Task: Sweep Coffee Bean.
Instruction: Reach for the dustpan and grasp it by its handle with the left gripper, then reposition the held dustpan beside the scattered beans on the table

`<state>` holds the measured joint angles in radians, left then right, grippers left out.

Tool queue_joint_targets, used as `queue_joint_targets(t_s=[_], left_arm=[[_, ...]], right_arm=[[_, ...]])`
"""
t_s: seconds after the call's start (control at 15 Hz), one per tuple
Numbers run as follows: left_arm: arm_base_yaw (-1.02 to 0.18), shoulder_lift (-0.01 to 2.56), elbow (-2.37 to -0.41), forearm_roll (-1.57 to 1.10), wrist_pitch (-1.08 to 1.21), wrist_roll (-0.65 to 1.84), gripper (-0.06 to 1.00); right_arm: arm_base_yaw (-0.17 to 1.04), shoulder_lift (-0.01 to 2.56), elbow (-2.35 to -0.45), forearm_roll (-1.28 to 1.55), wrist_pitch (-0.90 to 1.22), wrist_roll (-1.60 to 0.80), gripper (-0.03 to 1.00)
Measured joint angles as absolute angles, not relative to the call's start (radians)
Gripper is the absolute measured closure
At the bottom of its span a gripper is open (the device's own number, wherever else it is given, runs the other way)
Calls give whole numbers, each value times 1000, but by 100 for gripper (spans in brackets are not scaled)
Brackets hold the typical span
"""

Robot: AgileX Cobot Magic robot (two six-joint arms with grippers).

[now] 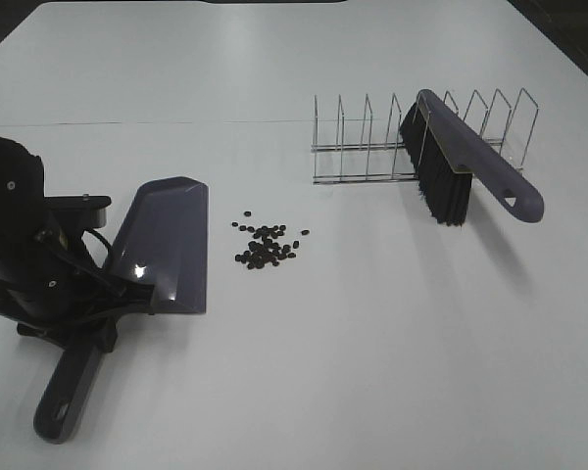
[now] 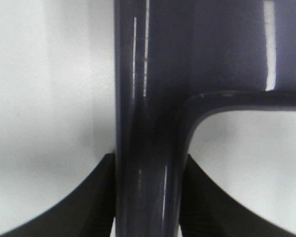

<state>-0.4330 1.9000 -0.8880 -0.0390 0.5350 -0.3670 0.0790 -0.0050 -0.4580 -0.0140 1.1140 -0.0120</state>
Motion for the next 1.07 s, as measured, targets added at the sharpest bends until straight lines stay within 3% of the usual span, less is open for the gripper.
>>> queue_joint_targets(t_s=[0.33,1.07], left_arm=[[-433,1900,-889,-21,569,-271,63],[-433,1802,-890,27,627,-304,63]], right_arm=[[79,-5,-458,-14,1114,-12,35],[79,-5,-458,-22,1114,-12,35]])
